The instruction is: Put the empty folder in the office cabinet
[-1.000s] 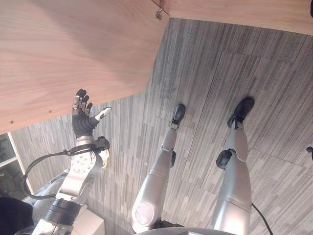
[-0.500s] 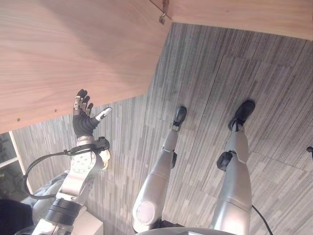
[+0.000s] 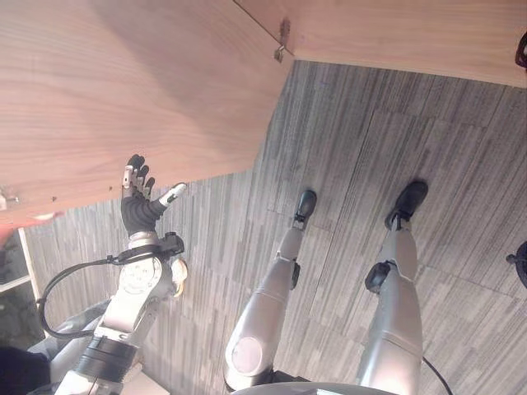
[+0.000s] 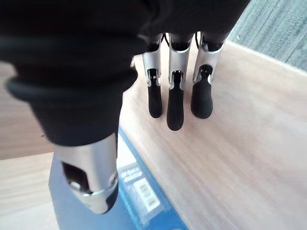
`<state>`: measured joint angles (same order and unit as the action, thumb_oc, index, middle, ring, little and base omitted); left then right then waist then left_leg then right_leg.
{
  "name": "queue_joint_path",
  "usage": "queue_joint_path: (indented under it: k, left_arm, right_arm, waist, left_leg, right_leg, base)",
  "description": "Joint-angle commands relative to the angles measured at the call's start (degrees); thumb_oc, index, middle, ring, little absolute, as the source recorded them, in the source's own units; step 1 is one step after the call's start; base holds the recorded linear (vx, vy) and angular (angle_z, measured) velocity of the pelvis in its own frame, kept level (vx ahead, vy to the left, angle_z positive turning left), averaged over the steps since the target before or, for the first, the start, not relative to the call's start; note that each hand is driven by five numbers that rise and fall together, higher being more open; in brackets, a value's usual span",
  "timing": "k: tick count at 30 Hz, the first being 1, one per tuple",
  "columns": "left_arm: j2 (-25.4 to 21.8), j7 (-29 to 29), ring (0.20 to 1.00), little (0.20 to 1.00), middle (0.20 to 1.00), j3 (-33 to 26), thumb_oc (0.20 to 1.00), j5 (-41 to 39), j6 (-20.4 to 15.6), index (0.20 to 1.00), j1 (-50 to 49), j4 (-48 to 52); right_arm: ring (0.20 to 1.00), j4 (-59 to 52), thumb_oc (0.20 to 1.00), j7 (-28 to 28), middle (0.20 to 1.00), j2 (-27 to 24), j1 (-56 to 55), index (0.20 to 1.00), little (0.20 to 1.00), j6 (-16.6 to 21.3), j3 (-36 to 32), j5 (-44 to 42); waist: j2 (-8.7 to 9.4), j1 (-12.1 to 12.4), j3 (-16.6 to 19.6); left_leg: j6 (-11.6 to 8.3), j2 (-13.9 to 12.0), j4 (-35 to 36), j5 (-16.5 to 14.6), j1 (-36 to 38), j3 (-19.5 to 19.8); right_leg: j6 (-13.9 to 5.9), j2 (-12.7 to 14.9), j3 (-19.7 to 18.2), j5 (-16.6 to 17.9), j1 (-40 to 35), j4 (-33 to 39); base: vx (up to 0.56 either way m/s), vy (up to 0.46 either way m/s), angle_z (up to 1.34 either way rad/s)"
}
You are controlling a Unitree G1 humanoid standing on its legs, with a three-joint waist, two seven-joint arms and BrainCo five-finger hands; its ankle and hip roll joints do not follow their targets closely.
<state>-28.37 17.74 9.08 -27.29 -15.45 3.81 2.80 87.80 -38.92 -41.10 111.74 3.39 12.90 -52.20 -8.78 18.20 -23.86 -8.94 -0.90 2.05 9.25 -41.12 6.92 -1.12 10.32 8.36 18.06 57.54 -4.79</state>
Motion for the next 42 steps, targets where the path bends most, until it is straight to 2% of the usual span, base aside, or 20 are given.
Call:
queue_joint_path:
  k: [1,6,8,10,17,19,20,22,23,24,25,26,29,30,31,34,39,41,42]
  left_arm:
    - [-1.6,1.5,1.0,1.0,1.0,4.8,1.0,0.2,-1.7,1.0,-5.2,3.4]
    - [-1.2,1.4,1.0,1.0,1.0,4.8,1.0,-0.3,-1.0,1.0,-5.0,4.5]
    - [-1.0,0.9,1.0,1.0,1.0,5.1,1.0,-0.1,-0.2,1.0,-5.0,4.6]
    - [-1.0,0.7,1.0,1.0,1.0,5.3,1.0,-0.1,0.1,1.0,-5.2,4.4]
    - [-0.3,-1.8,1.0,1.0,1.0,7.8,1.0,4.6,4.6,1.0,-7.8,-3.9]
    - [0.8,-1.7,1.0,1.0,1.0,8.1,1.0,7.1,6.2,1.0,-8.7,-8.3]
    - [2.3,-1.4,1.0,1.0,1.0,7.7,1.0,10.3,8.1,1.0,-9.3,-14.0]
    - [2.2,-1.3,1.0,1.0,1.0,7.8,1.0,10.5,7.8,1.0,-9.7,-14.4]
    - [3.9,-0.6,1.0,1.0,1.0,6.7,1.0,13.3,10.5,1.0,-9.7,-20.9]
    - [4.7,-0.8,1.0,1.0,1.0,6.5,1.0,15.1,11.5,1.0,-9.8,-25.1]
    - [4.7,-0.8,1.0,1.0,1.0,6.5,1.0,15.1,11.5,1.0,-9.8,-25.1]
    - [7.0,0.0,1.0,1.0,1.0,6.1,1.0,18.3,13.0,1.0,-9.3,-33.5]
    - [10.7,0.5,1.0,1.0,1.0,5.7,1.0,21.4,13.7,1.0,-8.1,-45.9]
    - [13.0,1.2,1.0,1.0,1.0,5.0,1.0,21.8,14.4,1.0,-6.7,-54.1]
    - [13.1,1.2,1.0,1.0,1.0,5.0,1.0,21.8,14.1,1.0,-6.6,-54.5]
    - [16.5,2.4,1.0,1.0,1.0,4.0,1.0,22.6,14.9,1.0,-4.1,-65.9]
    - [18.3,1.9,1.0,1.0,1.0,1.7,1.0,22.8,16.7,1.0,-1.8,-76.4]
    - [18.3,1.3,1.0,1.0,1.0,1.0,1.0,23.7,17.3,1.0,-1.5,-78.6]
    - [18.3,0.2,1.0,1.0,1.0,0.8,1.0,24.5,17.5,1.0,-1.1,-79.7]
  right_arm:
    - [1.0,-1.3,1.0,-1.8,1.0,1.6,-14.7,1.0,1.0,-0.9,2.9,2.9]
    - [1.0,-1.2,1.0,-3.3,1.0,1.8,-22.5,1.0,1.0,-1.8,-2.7,4.6]
    - [1.0,-1.8,1.0,-4.0,1.0,2.7,-28.5,1.0,1.0,-2.5,-6.0,6.5]
    - [1.0,-2.4,1.0,-4.0,1.0,3.2,-30.6,1.0,1.0,-2.7,-6.7,7.5]
    - [1.0,-5.2,1.0,-1.4,1.0,10.7,-48.7,1.0,1.0,-3.8,-13.3,13.4]
    - [1.0,-6.1,1.0,0.2,1.0,14.7,-55.7,1.0,1.0,-3.2,-15.6,12.9]
    - [1.0,-6.9,1.0,1.7,1.0,19.7,-64.2,1.0,1.0,-2.3,-17.6,12.6]
    - [1.0,-7.5,1.0,1.6,1.0,20.1,-65.2,1.0,1.0,-2.2,-17.7,12.7]
    - [1.0,-9.2,1.0,2.8,1.0,24.4,-73.5,1.0,1.0,-1.1,-18.7,11.8]
    - [1.0,-9.7,1.0,3.9,1.0,26.4,-76.9,1.0,1.0,-1.2,-18.6,11.9]
    - [1.0,-9.7,1.0,3.9,1.0,26.4,-76.9,1.0,1.0,-1.2,-18.6,11.9]
    - [1.0,-10.6,1.0,5.7,1.0,29.1,-83.0,1.0,1.0,-1.2,-18.6,11.4]
    - [1.0,-11.5,1.0,8.0,1.0,30.6,-88.9,1.0,1.0,-1.3,-19.1,12.1]
    - [1.0,-11.5,1.0,9.3,1.0,31.3,-91.6,1.0,1.0,-1.4,-18.6,13.6]
    - [1.0,-11.6,1.0,9.4,1.0,31.2,-91.7,1.0,1.0,-1.4,-18.5,13.6]
    - [1.0,-12.1,1.0,10.9,1.0,32.4,-94.6,1.0,1.0,-0.6,-17.5,14.8]
    - [1.0,-13.0,1.0,13.9,1.0,33.0,-96.1,1.0,1.0,-1.5,-14.6,19.6]
    - [1.0,-13.0,1.0,15.4,1.0,32.9,-96.1,1.0,1.0,-2.6,-12.8,22.5]
    - [1.0,-13.0,1.0,17.9,1.0,32.2,-95.9,1.0,1.0,-3.9,-11.1,25.5]
  waist:
    - [-3.5,1.4,8.3]
    - [-2.36,-0.7,7.9]
    - [-1.77,-2.4,7.5]
    - [-1.44,-3.2,7.2]
    - [0.73,-6.4,7.2]
    - [1.67,-7.5,7.2]
    - [2.92,-8.6,7.5]
    - [2.92,-8.7,7.3]
    - [4.21,-10.1,8.1]
    - [4.82,-10.6,8.7]
    - [4.82,-10.6,8.7]
    - [5.89,-11.7,9.9]
    - [7.01,-13.0,11.6]
    - [7.67,-13.8,12.9]
    - [7.6,-13.9,12.8]
    - [8.19,-14.8,14.3]
    - [8.56,-15.6,15.8]
    - [8.65,-15.4,16.3]
    - [8.93,-15.2,16.8]
  left_leg:
    - [-0.76,-5.6,3.0,-10.7,12.6,0.6]
    - [0.99,-4.9,3.0,-13.3,16.5,-0.2]
    - [2.16,-4.4,2.8,-15.0,20.2,-0.7]
    - [2.35,-3.9,2.3,-15.2,21.1,-0.8]
    - [4.44,-2.2,-3.2,-20.2,29.5,-1.0]
    - [4.99,-2.0,-4.4,-21.4,32.4,-1.0]
    - [5.38,-1.8,-5.0,-22.1,34.9,-1.1]
    - [5.41,-1.9,-4.9,-22.1,35.7,-0.9]
    - [5.93,-1.9,-5.2,-22.7,38.1,-1.0]
    - [6.04,-1.8,-5.0,-22.8,39.5,-1.0]
    - [6.04,-1.8,-5.0,-22.8,39.5,-1.0]
    - [6.3,-1.7,-4.5,-23.2,42.3,-1.2]
    - [6.86,-1.4,-3.4,-23.3,45.3,-1.3]
    - [7.13,-1.2,-2.7,-23.2,46.6,-1.6]
    - [7.14,-1.2,-2.6,-23.1,46.8,-1.6]
    - [7.39,-0.8,-1.4,-22.7,48.9,-1.6]
    - [8.03,0.2,0.3,-21.7,51.1,-1.3]
    - [8.3,0.8,1.1,-21.2,52.0,-1.1]
    - [8.51,1.4,1.9,-20.9,52.8,-0.9]
  right_leg:
    - [-8.54,1.8,-3.4,-15.0,0.5,-8.3]
    - [-8.52,2.2,-2.9,-13.9,-5.3,-5.0]
    - [-8.71,2.6,-2.1,-12.6,-9.9,-3.1]
    - [-8.73,2.9,-1.9,-11.7,-11.5,-2.2]
    - [-9.5,4.9,0.8,-9.7,-24.5,1.6]
    - [-9.61,5.2,1.7,-9.5,-28.5,2.4]
    - [-9.7,5.0,2.3,-9.4,-31.8,2.9]
    - [-9.76,5.0,2.6,-9.4,-32.8,3.3]
    - [-9.74,4.4,2.8,-9.5,-35.4,3.6]
    - [-9.82,4.5,3.0,-9.5,-36.7,4.0]
    - [-9.82,4.5,3.0,-9.5,-36.7,4.0]
    - [-9.99,4.4,3.5,-9.4,-39.5,4.6]
    - [-10.08,4.3,3.9,-9.4,-42.6,5.3]
    - [-10.15,4.4,4.1,-9.3,-43.9,5.6]
    - [-10.17,4.4,4.2,-9.3,-44.1,5.7]
    - [-10.25,4.4,4.5,-9.3,-46.0,5.7]
    - [-10.48,4.9,4.6,-9.1,-47.7,5.1]
    - [-10.58,5.4,4.8,-8.9,-48.5,4.9]
    - [-10.7,6.2,5.3,-8.7,-49.2,4.9]
  base:
    - [-0.04,0.091,-0.03]
    - [-0.02,0.078,0.0]
    - [-0.06,0.104,0.01]
    - [-0.05,0.076,-0.05]
    - [-0.01,0.099,-0.1]
    - [0.04,0.102,-0.07]
    - [0.04,0.08,-0.06]
    - [0.04,0.048,-0.04]
    - [0.06,0.064,-0.09]
    - [0.06,0.063,-0.07]
    - [0.02,0.059,-0.06]
    - [0.05,0.049,-0.08]
    - [0.04,0.049,-0.1]
    - [0.02,0.031,-0.14]
    - [0.03,0.027,-0.06]
    - [0.01,0.013,-0.02]
    - [-0.02,0.013,0.08]
    - [-0.04,0.034,0.03]
    - [-0.04,0.037,0.02]
